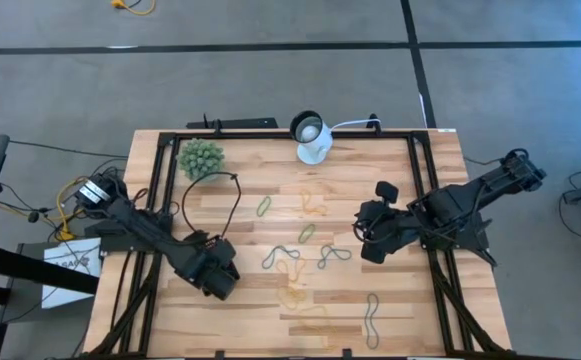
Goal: Pick and place items into bin
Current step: Put the blue rubber band into the black bin
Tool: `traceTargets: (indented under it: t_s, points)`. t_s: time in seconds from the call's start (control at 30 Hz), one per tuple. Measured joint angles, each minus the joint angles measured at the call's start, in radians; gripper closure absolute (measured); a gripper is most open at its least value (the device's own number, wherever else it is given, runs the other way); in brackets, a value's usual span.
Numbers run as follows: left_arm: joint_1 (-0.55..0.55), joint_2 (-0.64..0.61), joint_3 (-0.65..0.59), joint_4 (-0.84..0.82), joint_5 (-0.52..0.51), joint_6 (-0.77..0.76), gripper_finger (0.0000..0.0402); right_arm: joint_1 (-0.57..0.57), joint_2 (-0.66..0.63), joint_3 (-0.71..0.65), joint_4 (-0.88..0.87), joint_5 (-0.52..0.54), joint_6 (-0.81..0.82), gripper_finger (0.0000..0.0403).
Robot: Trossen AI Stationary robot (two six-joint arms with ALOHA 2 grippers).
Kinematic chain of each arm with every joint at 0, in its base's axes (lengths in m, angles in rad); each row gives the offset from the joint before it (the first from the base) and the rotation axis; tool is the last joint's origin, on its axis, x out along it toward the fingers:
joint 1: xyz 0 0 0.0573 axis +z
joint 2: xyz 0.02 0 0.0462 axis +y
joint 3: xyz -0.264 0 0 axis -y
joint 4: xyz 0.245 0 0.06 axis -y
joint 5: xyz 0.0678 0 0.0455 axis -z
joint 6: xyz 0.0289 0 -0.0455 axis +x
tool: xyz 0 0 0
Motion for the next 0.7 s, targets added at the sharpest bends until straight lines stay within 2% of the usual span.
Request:
traceTargets:
  t_s: [0.17,0.4,0.5,0.57,0.63,0.7]
  points:
    - [0.003,0.000,0.000,0.001,-0.006,-0.003,0.0335,0.000,0.000,-0.003,0.007,-0.002,0.006,0.0296]
    - [-0.002,0.000,0.023,0.013,0.007,0.065,0.0293,0.000,0.001,-0.110,0.072,-0.052,0.010,0.0296]
    - [0.002,0.000,0.096,0.015,0.058,0.168,0.0290,0.000,0.000,-0.134,0.056,-0.054,0.009,0.0296]
    - [0.003,0.000,0.177,-0.041,0.074,0.200,0.0292,0.000,-0.006,-0.134,0.033,-0.041,0.009,0.0296]
    - [0.002,0.000,0.272,-0.115,0.024,0.214,0.0296,0.000,-0.028,-0.134,0.015,-0.019,0.001,0.0296]
    - [0.003,-0.001,0.372,-0.165,-0.082,0.255,0.0300,0.000,-0.061,-0.134,0.008,-0.014,-0.040,0.0296]
